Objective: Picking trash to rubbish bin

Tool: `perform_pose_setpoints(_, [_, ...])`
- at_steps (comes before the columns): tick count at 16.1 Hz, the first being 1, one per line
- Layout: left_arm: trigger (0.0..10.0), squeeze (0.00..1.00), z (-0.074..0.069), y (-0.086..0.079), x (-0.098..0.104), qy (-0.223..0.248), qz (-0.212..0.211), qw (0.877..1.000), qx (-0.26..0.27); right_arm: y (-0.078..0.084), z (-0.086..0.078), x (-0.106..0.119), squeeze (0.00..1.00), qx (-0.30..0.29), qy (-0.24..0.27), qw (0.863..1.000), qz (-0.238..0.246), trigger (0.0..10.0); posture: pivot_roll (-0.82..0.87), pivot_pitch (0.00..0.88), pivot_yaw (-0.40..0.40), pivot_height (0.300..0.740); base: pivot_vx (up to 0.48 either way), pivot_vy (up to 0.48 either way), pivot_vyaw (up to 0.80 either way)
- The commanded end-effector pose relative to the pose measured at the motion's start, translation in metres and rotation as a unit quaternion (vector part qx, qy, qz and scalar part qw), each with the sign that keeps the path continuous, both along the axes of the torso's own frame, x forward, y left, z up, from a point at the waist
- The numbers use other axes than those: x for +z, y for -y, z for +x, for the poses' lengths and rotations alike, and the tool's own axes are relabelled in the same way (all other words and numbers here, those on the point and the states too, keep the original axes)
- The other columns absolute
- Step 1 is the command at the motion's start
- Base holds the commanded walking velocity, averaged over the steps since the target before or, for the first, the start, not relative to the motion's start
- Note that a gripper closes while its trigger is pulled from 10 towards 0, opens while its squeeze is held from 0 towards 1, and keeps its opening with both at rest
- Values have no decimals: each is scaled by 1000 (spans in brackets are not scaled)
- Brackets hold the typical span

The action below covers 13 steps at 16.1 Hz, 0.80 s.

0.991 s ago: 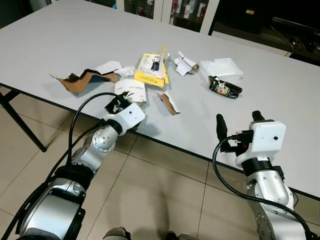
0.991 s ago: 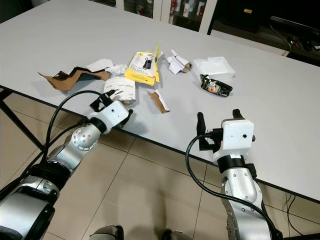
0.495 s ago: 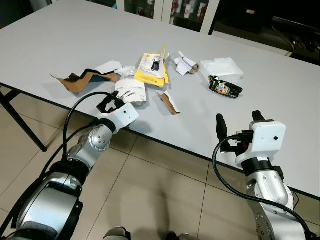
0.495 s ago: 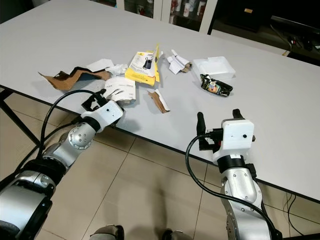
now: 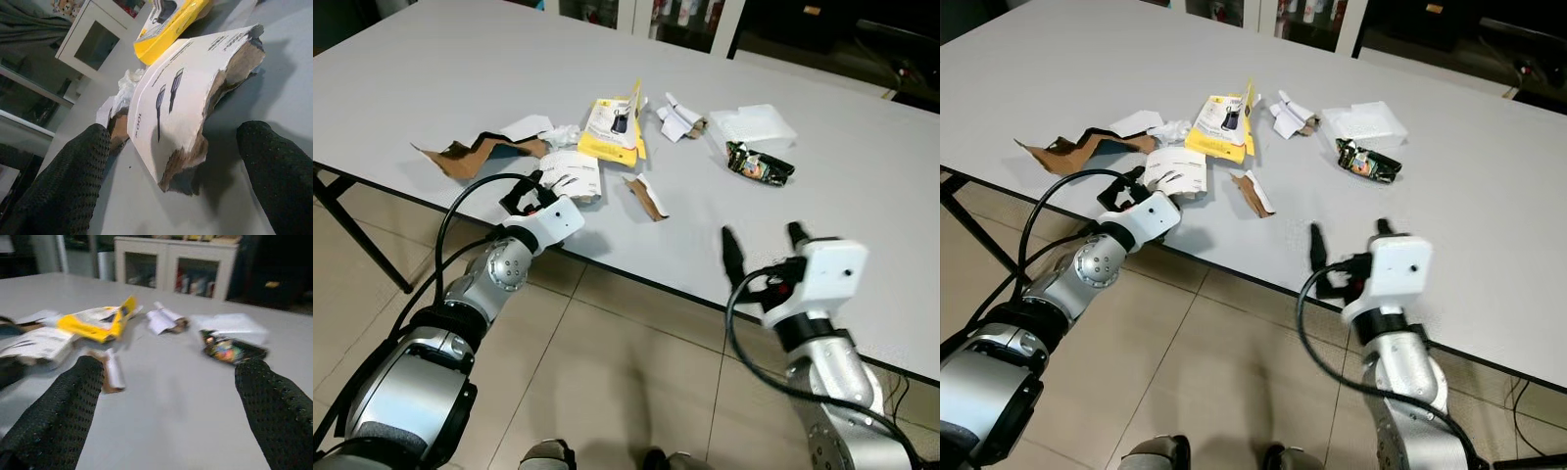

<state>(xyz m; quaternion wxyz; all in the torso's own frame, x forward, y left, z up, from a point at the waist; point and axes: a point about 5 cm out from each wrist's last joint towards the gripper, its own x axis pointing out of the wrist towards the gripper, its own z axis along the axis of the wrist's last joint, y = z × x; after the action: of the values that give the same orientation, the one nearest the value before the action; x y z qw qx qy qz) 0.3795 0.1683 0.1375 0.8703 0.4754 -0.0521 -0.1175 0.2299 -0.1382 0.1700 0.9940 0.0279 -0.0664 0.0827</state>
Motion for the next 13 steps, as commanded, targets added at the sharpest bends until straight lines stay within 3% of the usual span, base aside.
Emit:
perform_pose_setpoints(1, [10000, 0, -1, 1, -5, -9, 12, 1000, -4, -4, -4, 3, 0, 20, -1, 1000, 9, 10000, 127, 197, -68, 740, 0, 0, 0])
perform_pose_setpoints(6, [10000, 0, -1, 6, -6, -11, 16, 1000, -15, -18, -19, -2, 0, 116, -41, 992, 15, 10000, 116, 206, -69, 740, 0, 0, 0])
perform_pose_setpoints(11, [10000, 0, -3, 11, -12, -18, 22, 999, -24, -16, -24, -3, 0, 130, -55, 990, 7, 10000, 110, 207, -70, 740, 0, 0, 0])
perform_pose_setpoints(13, [10000, 0, -5, 11, -17, -21, 56, 998, -30, -16, -25, -2, 0, 132, -57, 990, 5, 10000, 94, 211, -79, 740, 0, 0, 0])
